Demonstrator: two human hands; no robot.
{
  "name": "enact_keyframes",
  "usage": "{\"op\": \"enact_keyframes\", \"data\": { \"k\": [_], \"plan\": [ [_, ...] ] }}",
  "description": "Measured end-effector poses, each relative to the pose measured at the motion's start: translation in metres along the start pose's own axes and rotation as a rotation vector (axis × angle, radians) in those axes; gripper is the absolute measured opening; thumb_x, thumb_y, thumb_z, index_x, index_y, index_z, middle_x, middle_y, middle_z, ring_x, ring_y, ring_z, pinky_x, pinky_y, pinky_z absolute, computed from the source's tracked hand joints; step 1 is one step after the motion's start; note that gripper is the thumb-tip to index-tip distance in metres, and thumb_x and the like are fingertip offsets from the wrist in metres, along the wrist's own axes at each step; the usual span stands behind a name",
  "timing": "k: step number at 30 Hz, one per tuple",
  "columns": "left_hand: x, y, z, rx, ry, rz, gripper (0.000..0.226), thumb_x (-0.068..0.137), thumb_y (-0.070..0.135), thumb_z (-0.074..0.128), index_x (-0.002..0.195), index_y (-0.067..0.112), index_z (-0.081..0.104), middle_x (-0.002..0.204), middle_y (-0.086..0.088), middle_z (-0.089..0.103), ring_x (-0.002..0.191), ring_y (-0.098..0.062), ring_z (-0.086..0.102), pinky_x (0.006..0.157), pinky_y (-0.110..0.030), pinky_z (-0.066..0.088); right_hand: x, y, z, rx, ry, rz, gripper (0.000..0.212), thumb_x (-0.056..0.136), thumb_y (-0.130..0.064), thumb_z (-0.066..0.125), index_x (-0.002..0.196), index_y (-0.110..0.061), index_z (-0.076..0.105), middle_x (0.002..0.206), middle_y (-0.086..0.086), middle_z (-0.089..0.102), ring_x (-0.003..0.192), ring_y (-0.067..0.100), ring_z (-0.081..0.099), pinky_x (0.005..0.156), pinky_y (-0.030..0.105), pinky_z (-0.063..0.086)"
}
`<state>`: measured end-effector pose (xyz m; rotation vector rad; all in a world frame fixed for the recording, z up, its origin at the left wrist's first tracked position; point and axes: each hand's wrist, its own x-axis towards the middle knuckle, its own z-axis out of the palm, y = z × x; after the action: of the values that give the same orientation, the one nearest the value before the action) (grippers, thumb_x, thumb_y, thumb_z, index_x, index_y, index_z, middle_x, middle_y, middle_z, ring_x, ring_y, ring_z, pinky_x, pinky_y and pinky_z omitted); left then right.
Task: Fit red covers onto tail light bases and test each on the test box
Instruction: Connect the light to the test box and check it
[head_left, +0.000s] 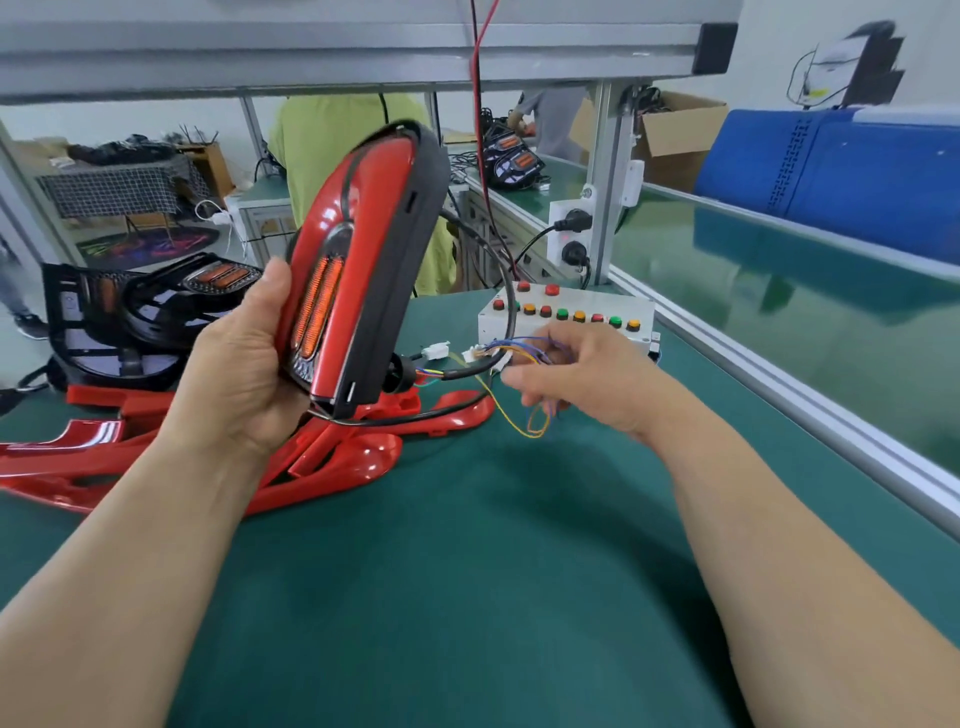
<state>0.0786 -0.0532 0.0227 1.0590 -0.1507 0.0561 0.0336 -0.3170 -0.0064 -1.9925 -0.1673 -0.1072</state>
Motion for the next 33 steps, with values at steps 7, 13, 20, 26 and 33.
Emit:
{"op": "enact_keyframes", "data": {
  "k": [7, 13, 20, 26, 33],
  "plan": [
    [0.005, -0.005, -0.009, 0.08, 0.01, 0.011, 0.045, 0.087, 0.036, 0.066, 0.119, 0.004, 0.066, 0.115, -0.015, 0.07, 0.097, -0.025, 0.069, 0.098, -0.058, 0.051, 0.007, 0.003, -0.007, 0.853, 0.138, -0.146, 0.019, 0.1, -0.004, 0.046, 0.101, -0.009, 0.065, 0.068, 0.0, 0.067, 0.057, 0.008, 0.054, 0.059, 0.016, 0.047],
    [0.006, -0.005, -0.012, 0.075, 0.054, 0.01, 0.037, 0.077, 0.041, 0.07, 0.099, 0.011, 0.072, 0.097, -0.007, 0.075, 0.083, -0.019, 0.073, 0.089, -0.055, 0.056, 0.014, 0.014, -0.019, 0.524, 0.564, 0.178, 0.03, 0.097, -0.005, 0.046, 0.122, -0.011, 0.062, 0.08, 0.002, 0.071, 0.058, 0.011, 0.053, 0.051, 0.019, 0.043],
    [0.006, -0.005, -0.005, 0.007, 0.021, 0.01, 0.043, 0.078, 0.045, 0.064, 0.102, 0.011, 0.076, 0.101, -0.008, 0.076, 0.09, -0.019, 0.072, 0.074, -0.038, 0.062, 0.011, 0.006, 0.008, -0.632, 0.705, -0.129, 0.049, 0.096, -0.018, 0.057, 0.142, -0.004, 0.045, 0.151, 0.014, 0.041, 0.139, 0.029, 0.036, 0.115, 0.034, 0.025],
    [0.001, -0.012, 0.01, -0.059, -0.031, 0.042, 0.039, 0.095, 0.038, 0.055, 0.076, 0.018, 0.082, 0.087, -0.003, 0.078, 0.077, -0.016, 0.075, 0.06, -0.033, 0.06, 0.003, -0.022, 0.044, 0.146, 0.239, -0.007, 0.038, 0.105, -0.033, 0.038, 0.09, -0.01, 0.064, 0.087, 0.01, 0.075, 0.087, 0.025, 0.073, 0.092, 0.042, 0.054],
    [-0.008, -0.027, 0.025, 0.037, 0.076, 0.133, 0.024, 0.094, 0.027, 0.067, 0.077, 0.014, 0.078, 0.088, -0.006, 0.078, 0.077, -0.019, 0.075, 0.063, -0.038, 0.06, 0.002, -0.046, 0.04, 0.553, 0.099, -0.09, 0.056, 0.096, -0.065, 0.029, 0.093, -0.027, 0.07, 0.088, -0.009, 0.073, 0.091, 0.005, 0.067, 0.083, 0.035, 0.055]
  ]
}}
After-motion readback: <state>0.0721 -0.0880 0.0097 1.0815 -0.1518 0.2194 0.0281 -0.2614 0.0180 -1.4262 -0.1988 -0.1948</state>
